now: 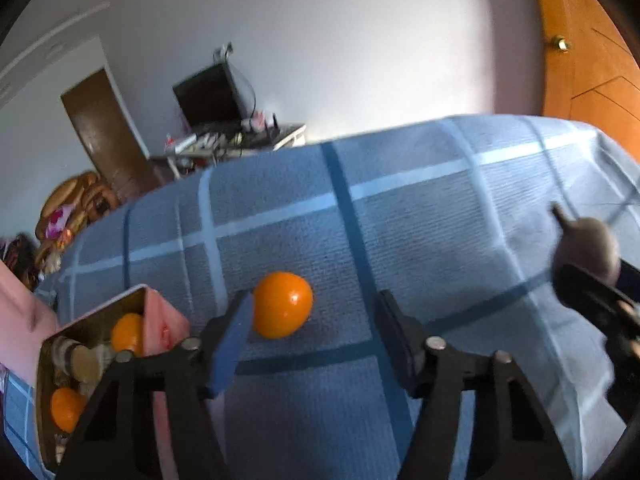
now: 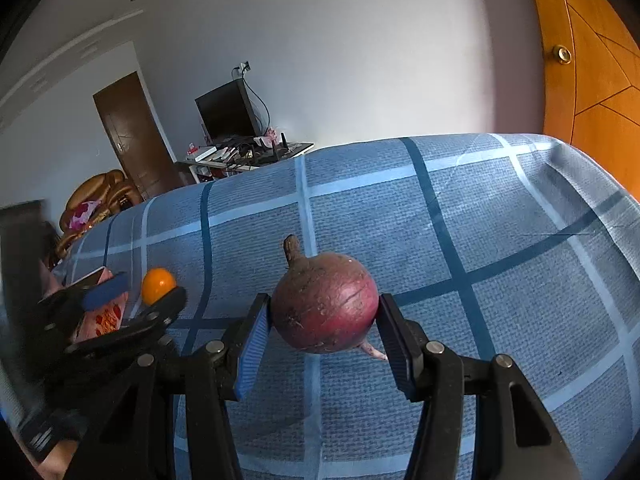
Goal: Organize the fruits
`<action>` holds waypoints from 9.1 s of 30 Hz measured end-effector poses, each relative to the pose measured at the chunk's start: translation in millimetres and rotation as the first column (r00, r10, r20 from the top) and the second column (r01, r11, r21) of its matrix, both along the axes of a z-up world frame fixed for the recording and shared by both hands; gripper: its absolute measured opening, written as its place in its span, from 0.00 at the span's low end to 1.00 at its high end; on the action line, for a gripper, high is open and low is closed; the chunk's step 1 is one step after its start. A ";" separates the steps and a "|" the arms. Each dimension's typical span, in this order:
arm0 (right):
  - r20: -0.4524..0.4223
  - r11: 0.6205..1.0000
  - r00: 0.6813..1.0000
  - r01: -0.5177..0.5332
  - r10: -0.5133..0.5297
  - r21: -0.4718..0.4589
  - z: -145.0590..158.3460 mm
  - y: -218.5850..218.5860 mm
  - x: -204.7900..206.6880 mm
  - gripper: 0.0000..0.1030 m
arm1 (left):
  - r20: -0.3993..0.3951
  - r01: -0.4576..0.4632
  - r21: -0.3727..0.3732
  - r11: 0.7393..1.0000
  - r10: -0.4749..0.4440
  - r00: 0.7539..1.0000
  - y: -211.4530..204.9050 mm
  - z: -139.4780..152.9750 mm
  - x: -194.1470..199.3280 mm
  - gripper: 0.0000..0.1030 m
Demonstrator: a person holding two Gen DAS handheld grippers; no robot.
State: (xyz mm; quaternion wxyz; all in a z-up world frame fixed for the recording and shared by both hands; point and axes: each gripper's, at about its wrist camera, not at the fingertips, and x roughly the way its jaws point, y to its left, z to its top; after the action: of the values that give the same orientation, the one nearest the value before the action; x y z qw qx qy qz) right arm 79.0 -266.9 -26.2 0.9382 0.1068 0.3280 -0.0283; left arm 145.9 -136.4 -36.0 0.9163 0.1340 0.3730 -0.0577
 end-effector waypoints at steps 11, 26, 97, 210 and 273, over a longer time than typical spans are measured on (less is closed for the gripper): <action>-0.014 1.000 1.000 -0.011 0.011 0.011 -0.3 -8.1 -3.5 0.54 | -0.108 -0.066 -0.064 0.996 0.059 0.992 16.6 -11.6 27.4 0.39; 0.102 0.997 0.994 0.051 -0.045 -0.052 17.4 -12.4 -17.0 0.54 | 0.122 0.171 -0.358 0.918 -0.136 0.983 30.5 28.4 -83.0 0.38; 0.283 0.964 0.955 0.154 -0.089 -0.216 35.2 57.1 -117.6 0.54 | 0.266 0.153 -0.265 0.952 -0.080 0.961 80.1 36.1 -140.5 0.38; -0.047 0.915 0.954 -0.299 0.297 -0.270 -5.2 279.1 48.7 0.54 | 0.080 -0.285 -0.167 0.944 0.301 0.950 256.3 13.8 -57.5 0.38; 0.179 0.978 0.964 -0.181 0.197 -0.103 15.4 242.2 13.5 0.84 | 0.106 -0.334 -0.210 0.919 0.361 0.926 268.3 20.8 -55.1 1.00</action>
State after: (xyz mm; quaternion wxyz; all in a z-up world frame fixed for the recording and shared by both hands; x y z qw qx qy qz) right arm 92.6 -24.7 -10.8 0.9671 0.0370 0.2450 0.0578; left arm 90.8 131.9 -15.2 0.9447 -0.0176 0.3171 0.0811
